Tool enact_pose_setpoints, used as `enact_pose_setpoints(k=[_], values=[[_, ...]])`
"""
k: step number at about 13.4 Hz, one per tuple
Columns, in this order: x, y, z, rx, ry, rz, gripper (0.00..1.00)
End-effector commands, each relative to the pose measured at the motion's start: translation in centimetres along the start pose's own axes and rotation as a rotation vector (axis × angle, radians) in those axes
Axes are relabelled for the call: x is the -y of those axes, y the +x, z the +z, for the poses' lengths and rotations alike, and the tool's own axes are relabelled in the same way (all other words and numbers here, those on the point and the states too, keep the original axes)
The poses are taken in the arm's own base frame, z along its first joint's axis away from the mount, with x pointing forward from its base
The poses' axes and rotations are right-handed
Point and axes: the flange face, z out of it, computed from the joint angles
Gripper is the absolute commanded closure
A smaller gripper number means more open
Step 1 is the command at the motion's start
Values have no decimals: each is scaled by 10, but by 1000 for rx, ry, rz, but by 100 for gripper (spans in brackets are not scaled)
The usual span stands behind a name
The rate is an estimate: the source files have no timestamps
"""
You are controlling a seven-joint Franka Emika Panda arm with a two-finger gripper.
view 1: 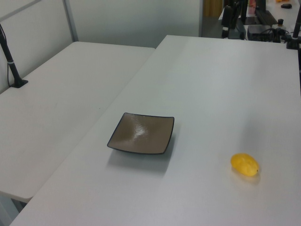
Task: Put potatoes on a ceramic plate
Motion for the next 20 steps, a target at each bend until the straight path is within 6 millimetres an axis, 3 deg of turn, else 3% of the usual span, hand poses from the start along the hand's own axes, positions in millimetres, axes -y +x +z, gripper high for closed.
enact_pose_setpoints(k=[1, 11, 20], values=[[-1, -2, 3, 1, 6, -4, 0], [6, -5, -1, -4, 8, -25, 0], [132, -55, 1, 92, 67, -115, 0]])
